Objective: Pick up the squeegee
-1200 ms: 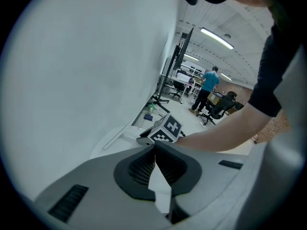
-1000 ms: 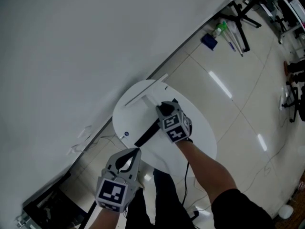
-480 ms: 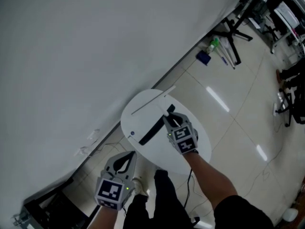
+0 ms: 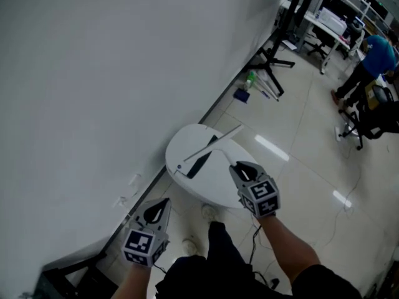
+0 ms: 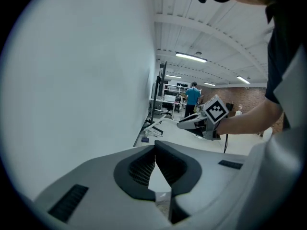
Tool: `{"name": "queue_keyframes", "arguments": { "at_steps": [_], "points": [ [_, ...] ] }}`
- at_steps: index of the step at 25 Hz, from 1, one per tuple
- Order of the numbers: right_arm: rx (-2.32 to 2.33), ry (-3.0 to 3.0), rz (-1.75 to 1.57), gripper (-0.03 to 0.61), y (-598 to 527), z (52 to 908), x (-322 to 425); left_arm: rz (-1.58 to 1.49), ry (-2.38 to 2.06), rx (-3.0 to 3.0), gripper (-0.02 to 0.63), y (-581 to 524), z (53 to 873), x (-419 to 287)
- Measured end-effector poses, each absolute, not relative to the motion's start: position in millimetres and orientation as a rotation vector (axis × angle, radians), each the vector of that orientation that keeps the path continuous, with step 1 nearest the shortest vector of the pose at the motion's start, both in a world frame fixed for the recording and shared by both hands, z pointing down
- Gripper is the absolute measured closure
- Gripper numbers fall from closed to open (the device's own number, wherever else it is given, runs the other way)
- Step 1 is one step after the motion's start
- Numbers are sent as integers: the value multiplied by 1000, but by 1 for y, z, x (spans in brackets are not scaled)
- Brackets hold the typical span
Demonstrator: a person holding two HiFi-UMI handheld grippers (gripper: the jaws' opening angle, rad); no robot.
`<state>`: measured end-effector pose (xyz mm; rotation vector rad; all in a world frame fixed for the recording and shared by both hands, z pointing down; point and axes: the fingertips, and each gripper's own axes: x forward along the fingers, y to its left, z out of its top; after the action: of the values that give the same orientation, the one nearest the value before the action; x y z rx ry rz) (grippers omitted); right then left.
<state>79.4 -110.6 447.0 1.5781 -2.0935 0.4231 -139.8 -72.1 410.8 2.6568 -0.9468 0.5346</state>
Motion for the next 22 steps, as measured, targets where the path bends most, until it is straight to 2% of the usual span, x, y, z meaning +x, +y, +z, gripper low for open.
{"name": "queue_keyframes", "arguments": {
  "at_steps": [7,12,22],
  "points": [
    [1652,-2138,384,485,31,383,42,536,-877,2741,617,1,381,-182],
    [1681,-2140,398,485,104,373,36,517,-886,2774,617,33,369,-190],
    [1653,-2214,346,485,162,346,74,433,-1013,2759,617,68,361,-153]
  ]
}}
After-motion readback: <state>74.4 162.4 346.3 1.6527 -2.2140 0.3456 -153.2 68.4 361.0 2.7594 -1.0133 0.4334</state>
